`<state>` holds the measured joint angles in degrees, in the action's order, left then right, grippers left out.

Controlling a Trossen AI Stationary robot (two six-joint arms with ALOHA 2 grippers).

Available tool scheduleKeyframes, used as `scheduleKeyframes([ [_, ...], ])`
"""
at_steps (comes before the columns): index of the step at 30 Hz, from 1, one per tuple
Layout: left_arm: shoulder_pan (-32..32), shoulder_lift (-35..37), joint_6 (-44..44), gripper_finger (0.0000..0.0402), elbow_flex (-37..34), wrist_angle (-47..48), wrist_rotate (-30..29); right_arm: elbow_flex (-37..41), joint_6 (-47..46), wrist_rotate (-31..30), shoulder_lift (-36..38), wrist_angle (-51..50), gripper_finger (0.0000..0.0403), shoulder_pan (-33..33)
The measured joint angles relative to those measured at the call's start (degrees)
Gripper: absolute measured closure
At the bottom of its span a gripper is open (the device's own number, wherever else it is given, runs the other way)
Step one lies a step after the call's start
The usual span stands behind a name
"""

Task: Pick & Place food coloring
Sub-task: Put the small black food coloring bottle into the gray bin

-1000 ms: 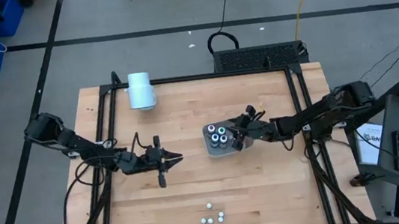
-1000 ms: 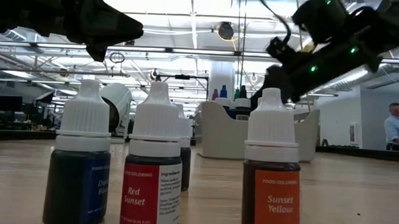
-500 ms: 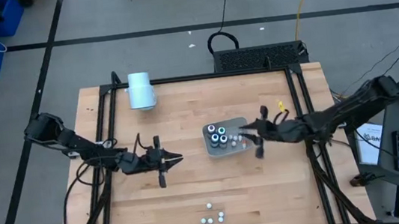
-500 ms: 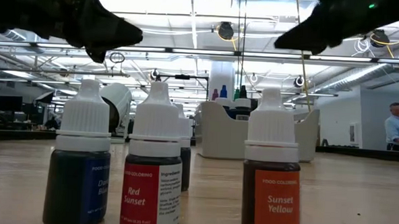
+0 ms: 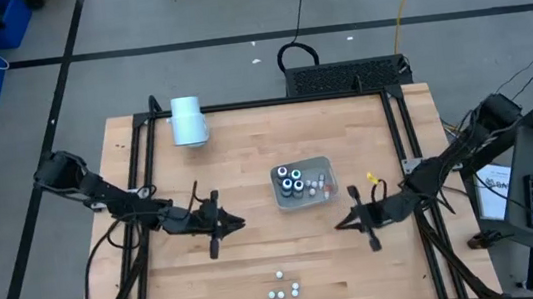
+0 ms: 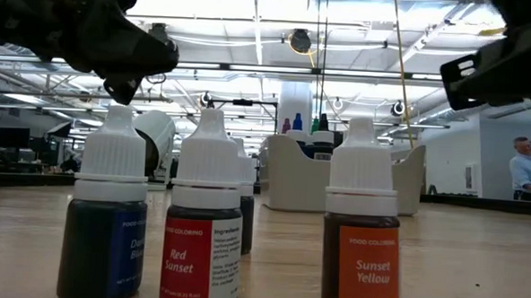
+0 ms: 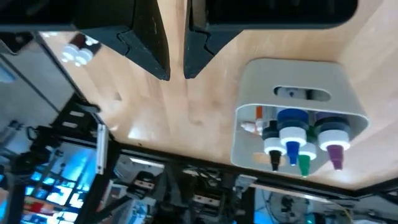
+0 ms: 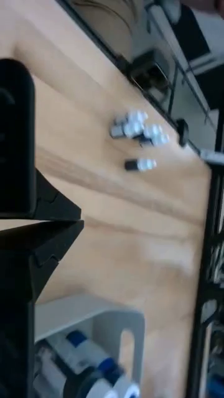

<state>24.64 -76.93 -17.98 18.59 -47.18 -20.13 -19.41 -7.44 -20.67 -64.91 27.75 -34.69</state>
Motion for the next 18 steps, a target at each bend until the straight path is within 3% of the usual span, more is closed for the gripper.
scheduleKeyframes([
  [3,0.7,-0.9,-0.8,0.035,0.2,-0.4,-2.2,1.8,3.3,0.0,-0.2,4.9,0.0402,-1.4],
  [8,0.7,-4.4,-1.3,0.035,2.2,0.6,-1.1,6.5,9.8,0.1,-0.5,19.9,0.0401,-1.1],
  [11,1.0,-7.4,-0.1,0.035,4.8,2.6,0.5,9.9,14.2,4.0,-0.3,27.1,0.0402,-0.5],
  [18,1.6,-15.1,2.8,0.0351,16.3,11.4,0.5,15.4,14.0,8.2,4.8,30.4,0.0402,5.4],
])
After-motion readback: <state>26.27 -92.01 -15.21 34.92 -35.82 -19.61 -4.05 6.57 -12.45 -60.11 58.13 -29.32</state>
